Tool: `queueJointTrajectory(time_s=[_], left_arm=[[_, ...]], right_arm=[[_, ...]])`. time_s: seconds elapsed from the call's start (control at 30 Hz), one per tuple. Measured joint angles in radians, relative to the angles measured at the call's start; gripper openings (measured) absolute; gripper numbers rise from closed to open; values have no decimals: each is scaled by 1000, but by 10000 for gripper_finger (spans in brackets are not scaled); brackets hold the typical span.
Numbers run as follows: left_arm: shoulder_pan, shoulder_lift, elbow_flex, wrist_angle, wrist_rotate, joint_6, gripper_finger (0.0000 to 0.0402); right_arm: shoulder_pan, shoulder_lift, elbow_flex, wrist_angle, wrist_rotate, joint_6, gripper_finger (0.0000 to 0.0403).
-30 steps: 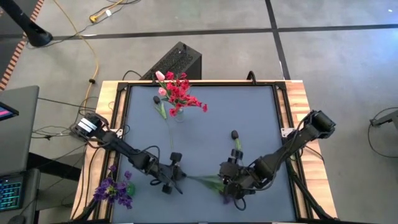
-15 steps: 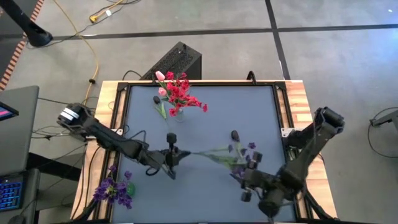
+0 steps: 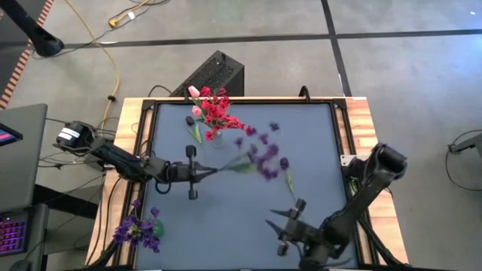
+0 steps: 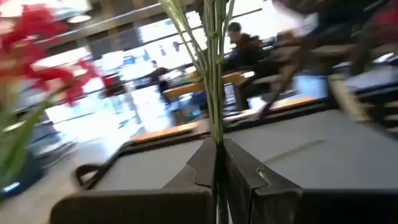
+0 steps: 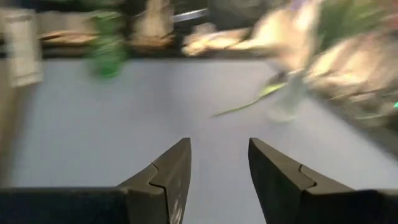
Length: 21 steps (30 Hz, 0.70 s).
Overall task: Sort flowers into vase by color
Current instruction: Put the violet flowers into the green vase
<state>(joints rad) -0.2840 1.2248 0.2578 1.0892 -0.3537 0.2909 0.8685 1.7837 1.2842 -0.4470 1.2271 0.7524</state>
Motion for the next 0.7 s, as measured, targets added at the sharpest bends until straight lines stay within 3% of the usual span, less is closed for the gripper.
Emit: queueJointTrajectory(time_s=[0.07,0.23,0.33,0.43,0.5,0.63,0.7], left_arm=[[0,-2,0,9,69,-5,0],[0,4,36,8,205,-2,0],[0,4,63,-2,280,5,0],[0,6,74,-10,320,20,0],[0,6,75,-13,315,30,0],[0,6,75,-20,269,22,0],[-1,6,75,-24,290,18,0]], right_arm=[[-22,36,-1,-27,63,72,185],[-132,56,-1,-9,-46,132,185],[-222,40,-1,68,-255,-59,187],[-342,1,0,108,-636,-286,189],[-418,-24,0,86,-808,-376,189],[-517,-68,-1,146,-877,-516,189],[-534,-70,-24,298,-884,-615,189]])
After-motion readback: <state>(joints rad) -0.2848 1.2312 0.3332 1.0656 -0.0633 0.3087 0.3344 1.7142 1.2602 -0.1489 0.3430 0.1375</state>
